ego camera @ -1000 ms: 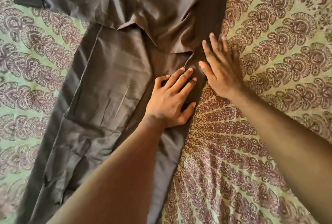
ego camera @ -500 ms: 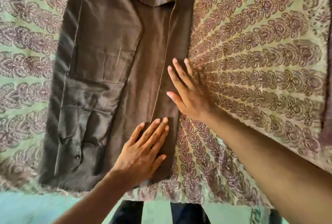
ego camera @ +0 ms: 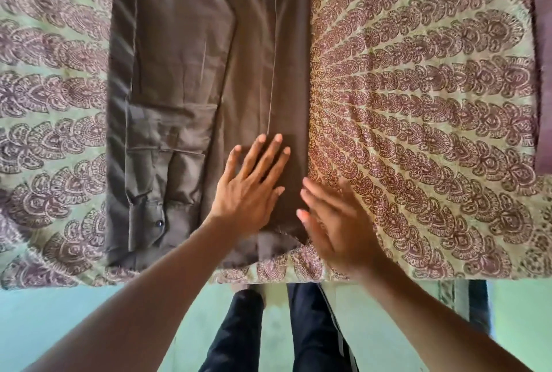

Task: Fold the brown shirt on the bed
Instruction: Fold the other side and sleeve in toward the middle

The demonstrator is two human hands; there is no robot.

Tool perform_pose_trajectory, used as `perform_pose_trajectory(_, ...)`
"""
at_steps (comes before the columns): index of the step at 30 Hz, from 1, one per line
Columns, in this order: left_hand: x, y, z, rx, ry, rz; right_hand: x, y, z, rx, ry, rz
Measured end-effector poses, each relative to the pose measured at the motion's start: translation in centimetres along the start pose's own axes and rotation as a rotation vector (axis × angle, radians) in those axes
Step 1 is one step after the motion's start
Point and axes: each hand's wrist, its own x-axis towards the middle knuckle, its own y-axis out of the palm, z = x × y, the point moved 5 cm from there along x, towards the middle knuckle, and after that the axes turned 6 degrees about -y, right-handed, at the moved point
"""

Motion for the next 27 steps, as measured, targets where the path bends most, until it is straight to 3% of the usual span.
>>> perform_pose_trajectory(2, -3.1, 0.9, -0.7, 0.011, -0.001, 0.037, 2.8, -2.3, -1.0, 0.027, 0.041, -0.152)
perform_pose_trajectory(4, -6.2, 1.5, -1.4, -0.003, 0.038, 0.057, 6.1, -2.8, -2.5, -0.035, 0.047, -0.186)
perform_pose_trajectory(9, -9.8, 1.7, -2.0, -0.029, 0.094, 0.076, 8.0, 2.3, -3.6, -0.268, 0.129, 0.258)
perform_pose_trajectory(16, -8.8, -2.5, -0.6, -0.224, 0.167, 0.012, -2.1, 2.8, 0.1, -0.209, 0.117, 0.404)
perform_pose_trajectory(20, -5.3, -6.4, 0.5, -0.320, 0.087, 0.003, -1.0, -1.3, -0.1, -0.131, 0.189, 0.210)
perform_pose_trajectory(27, 4.6, -11.6, 3.1, -0.442, -0.075, -0.149, 12.3, -6.9, -2.5, 0.041, 0.231, -0.127)
